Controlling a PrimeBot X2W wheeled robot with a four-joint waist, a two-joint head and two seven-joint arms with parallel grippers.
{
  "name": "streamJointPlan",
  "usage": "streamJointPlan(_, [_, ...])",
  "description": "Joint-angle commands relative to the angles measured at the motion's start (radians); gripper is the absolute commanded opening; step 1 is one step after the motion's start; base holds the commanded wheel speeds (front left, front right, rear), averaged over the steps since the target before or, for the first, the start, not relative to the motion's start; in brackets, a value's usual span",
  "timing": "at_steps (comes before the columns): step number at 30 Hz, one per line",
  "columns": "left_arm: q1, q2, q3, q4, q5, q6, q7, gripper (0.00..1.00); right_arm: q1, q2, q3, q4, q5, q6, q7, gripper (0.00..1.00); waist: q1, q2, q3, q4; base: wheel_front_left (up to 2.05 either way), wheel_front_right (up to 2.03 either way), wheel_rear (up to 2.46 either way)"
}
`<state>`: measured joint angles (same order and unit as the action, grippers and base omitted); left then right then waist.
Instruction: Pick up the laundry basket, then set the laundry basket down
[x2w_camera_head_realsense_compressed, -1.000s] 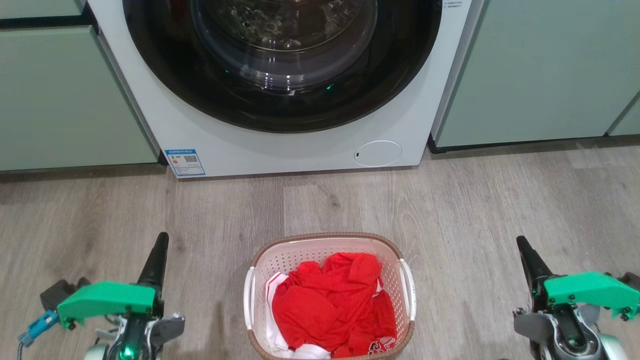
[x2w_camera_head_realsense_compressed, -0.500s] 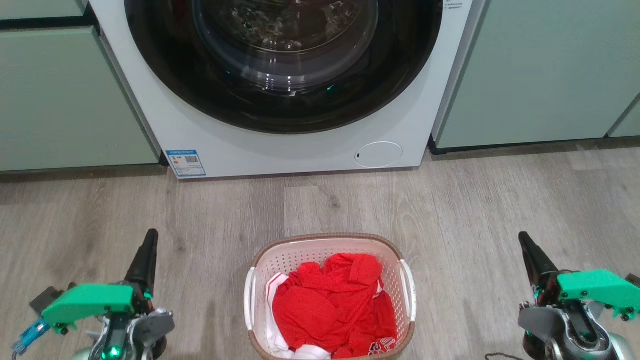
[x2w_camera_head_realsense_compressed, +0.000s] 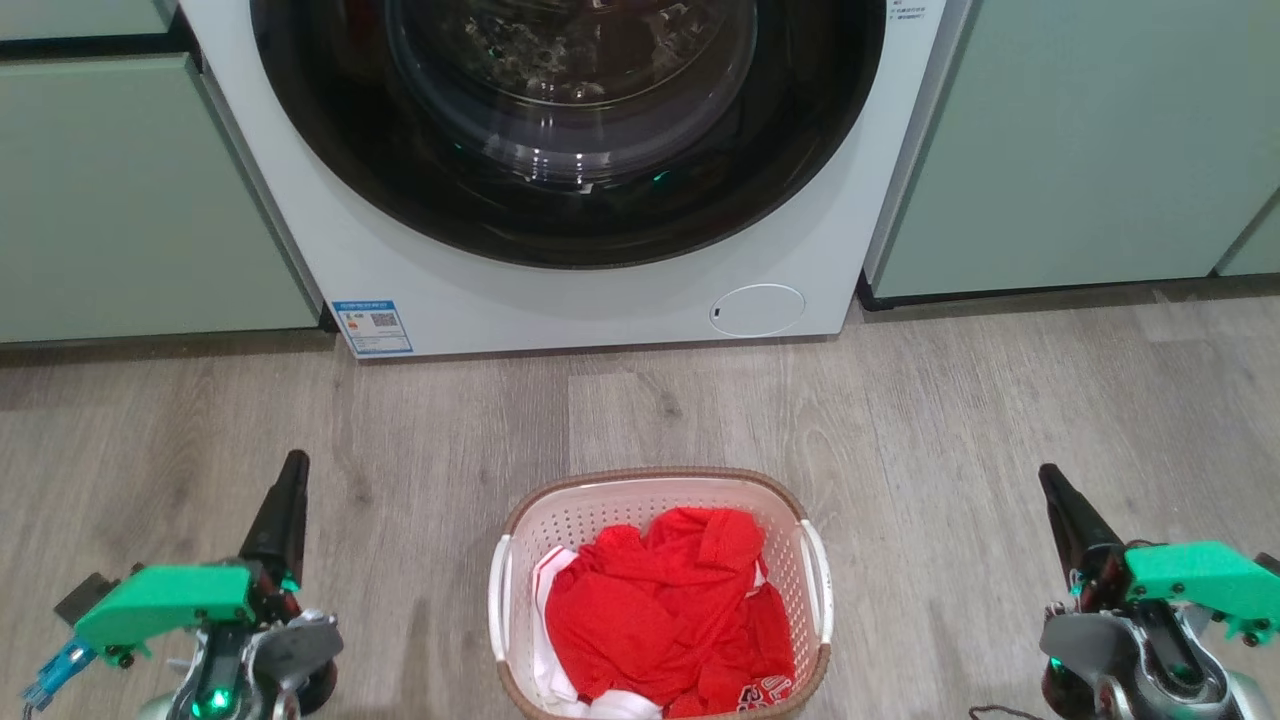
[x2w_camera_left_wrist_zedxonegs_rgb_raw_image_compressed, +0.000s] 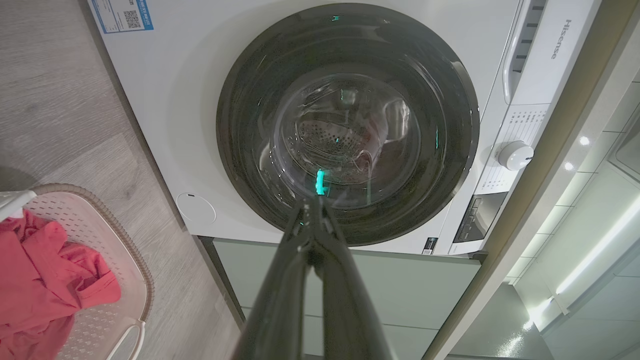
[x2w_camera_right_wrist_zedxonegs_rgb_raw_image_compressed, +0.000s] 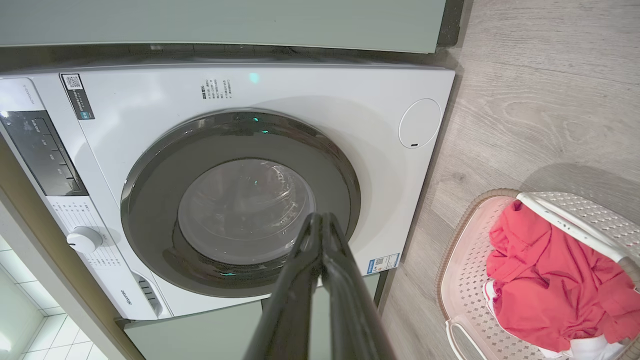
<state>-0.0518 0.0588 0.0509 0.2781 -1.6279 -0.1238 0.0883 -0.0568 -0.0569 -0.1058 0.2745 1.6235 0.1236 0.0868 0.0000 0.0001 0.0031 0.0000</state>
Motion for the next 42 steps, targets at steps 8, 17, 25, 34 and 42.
streamJointPlan(8, [-0.054, 0.007, 0.042, -0.034, 0.002, -0.007, 0.008, 0.00, -0.049, -0.009, 0.013, -0.031, 0.003, 0.007, 0.010, 0.00, 0.0000, -0.0001, 0.000, 0.000, 0.00, 0.00, 0.00])
streamJointPlan(17, [-0.055, 0.005, 0.044, -0.034, 0.004, -0.007, 0.010, 0.00, -0.049, -0.007, 0.011, -0.031, 0.001, 0.007, 0.011, 0.00, 0.0000, -0.0001, 0.000, 0.000, 0.00, 0.00, 0.00])
streamJointPlan(25, [-0.055, 0.004, 0.046, -0.034, 0.005, -0.007, 0.011, 0.00, -0.050, -0.006, 0.009, -0.031, -0.001, 0.007, 0.013, 0.00, 0.0000, -0.0001, 0.000, 0.000, 0.00, 0.00, 0.00])
streamJointPlan(34, [-0.055, 0.002, 0.048, -0.034, 0.007, -0.007, 0.013, 0.00, -0.050, -0.004, 0.007, -0.031, -0.003, 0.007, 0.015, 0.00, 0.0000, -0.0001, 0.000, 0.000, 0.00, 0.00, 0.00])
streamJointPlan(42, [-0.055, 0.001, 0.050, -0.033, 0.008, -0.007, 0.014, 0.00, -0.050, -0.003, 0.005, -0.030, -0.004, 0.007, 0.016, 0.00, 0.0000, -0.0001, 0.000, 0.000, 0.00, 0.00, 0.00])
